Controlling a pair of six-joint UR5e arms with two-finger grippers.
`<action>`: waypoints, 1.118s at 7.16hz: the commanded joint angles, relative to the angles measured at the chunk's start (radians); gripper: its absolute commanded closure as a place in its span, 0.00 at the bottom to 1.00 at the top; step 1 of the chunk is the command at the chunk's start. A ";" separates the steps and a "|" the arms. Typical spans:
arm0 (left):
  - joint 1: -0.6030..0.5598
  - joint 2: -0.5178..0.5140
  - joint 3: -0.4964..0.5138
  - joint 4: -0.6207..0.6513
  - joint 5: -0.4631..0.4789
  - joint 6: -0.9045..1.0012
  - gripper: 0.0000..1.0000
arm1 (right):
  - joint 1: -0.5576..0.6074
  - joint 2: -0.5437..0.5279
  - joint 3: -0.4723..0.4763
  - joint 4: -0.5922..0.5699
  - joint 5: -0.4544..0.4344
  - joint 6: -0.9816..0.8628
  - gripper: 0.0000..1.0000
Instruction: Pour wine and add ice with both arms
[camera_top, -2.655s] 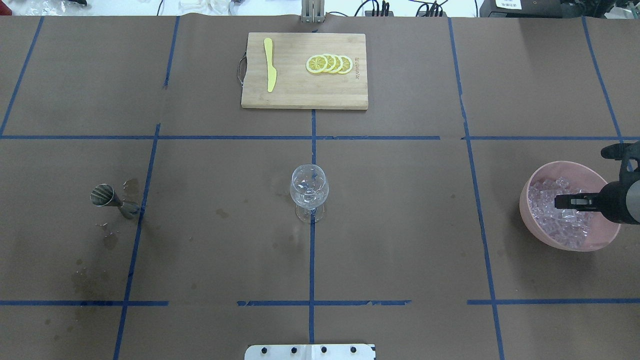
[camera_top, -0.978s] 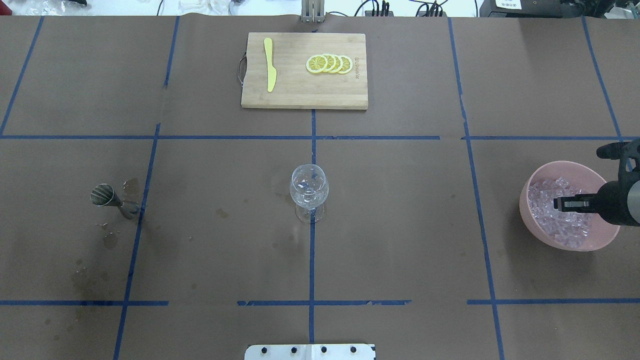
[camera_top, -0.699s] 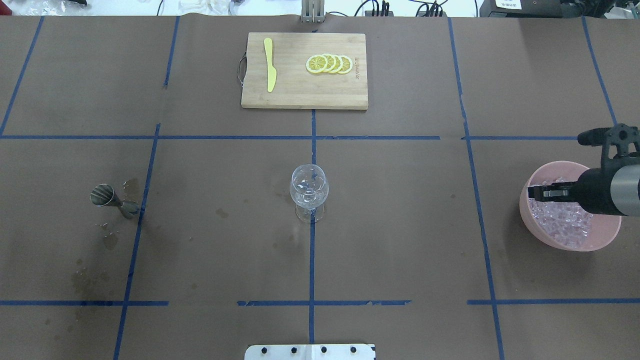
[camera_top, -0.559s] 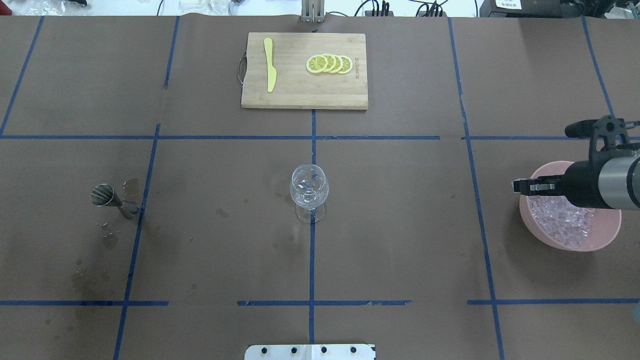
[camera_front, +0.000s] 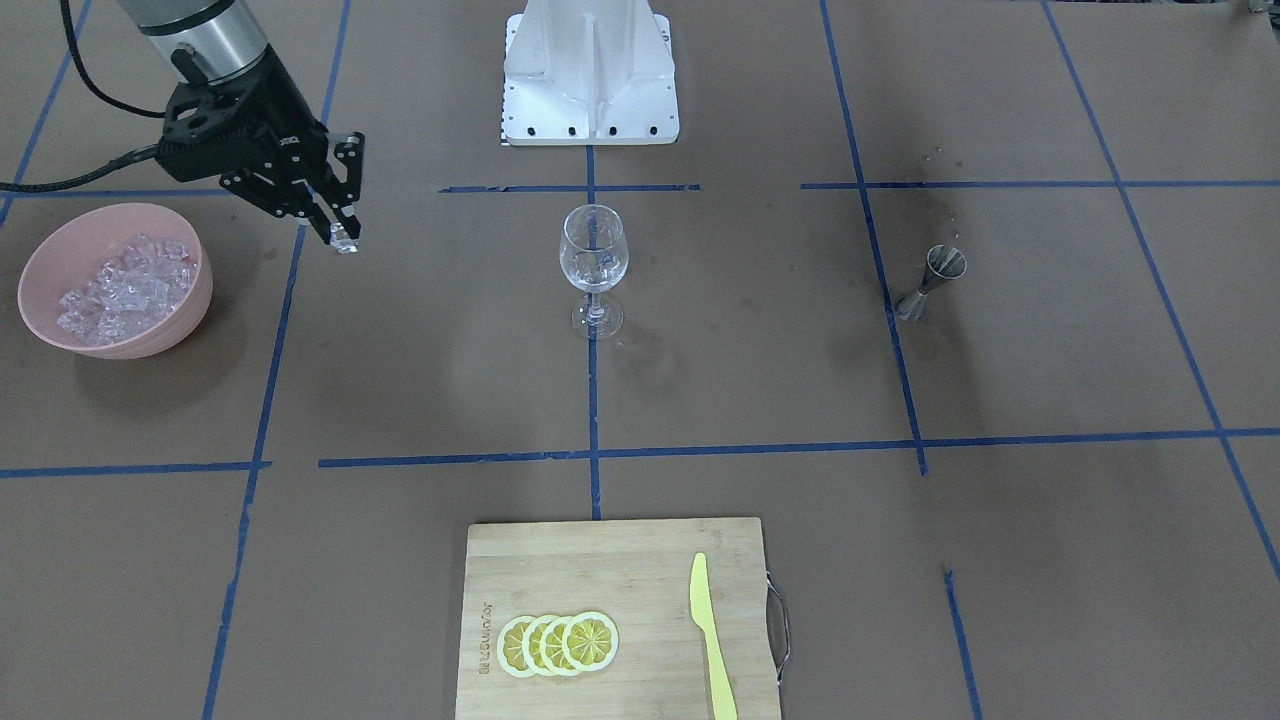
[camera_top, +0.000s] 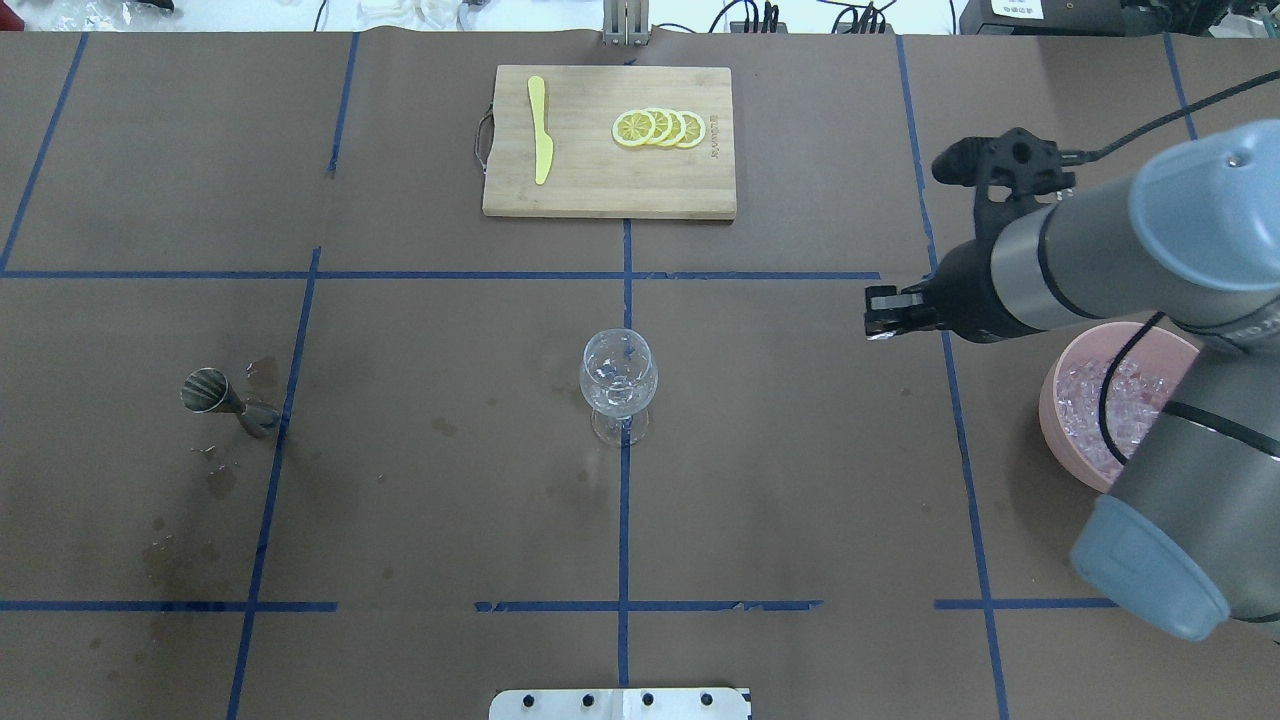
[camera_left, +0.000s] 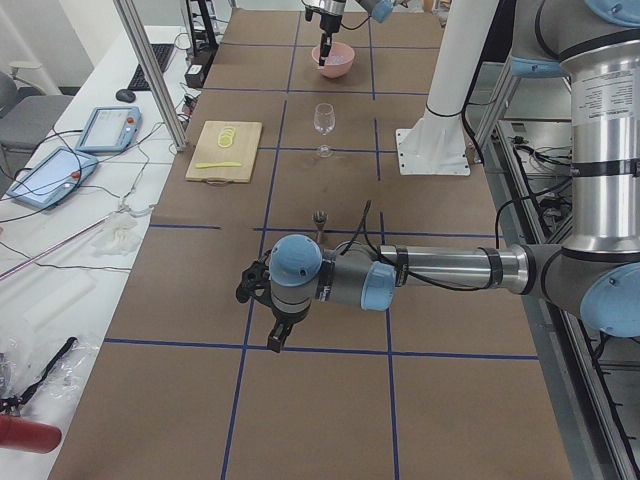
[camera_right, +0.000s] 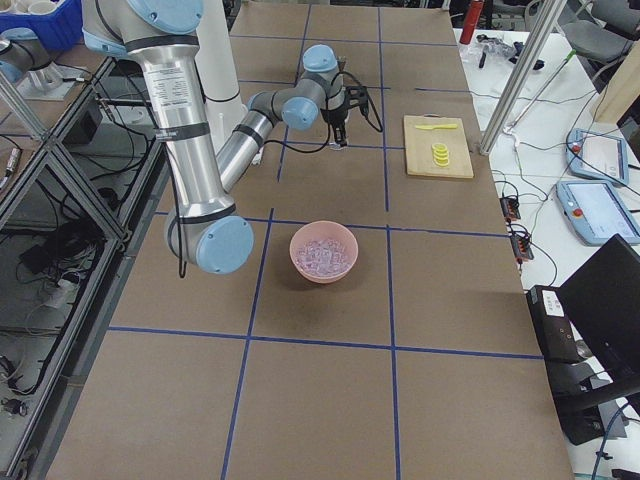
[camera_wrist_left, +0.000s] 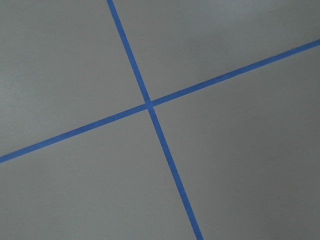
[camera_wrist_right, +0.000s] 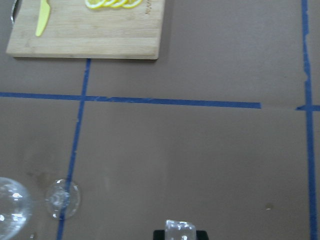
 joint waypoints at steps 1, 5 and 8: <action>-0.001 0.003 0.008 0.002 -0.001 -0.008 0.00 | -0.081 0.263 -0.023 -0.246 -0.030 0.112 1.00; -0.003 0.026 0.002 -0.001 -0.002 -0.007 0.00 | -0.198 0.518 -0.265 -0.261 -0.175 0.220 1.00; -0.004 0.036 -0.001 -0.002 -0.002 -0.001 0.00 | -0.231 0.554 -0.341 -0.262 -0.246 0.220 1.00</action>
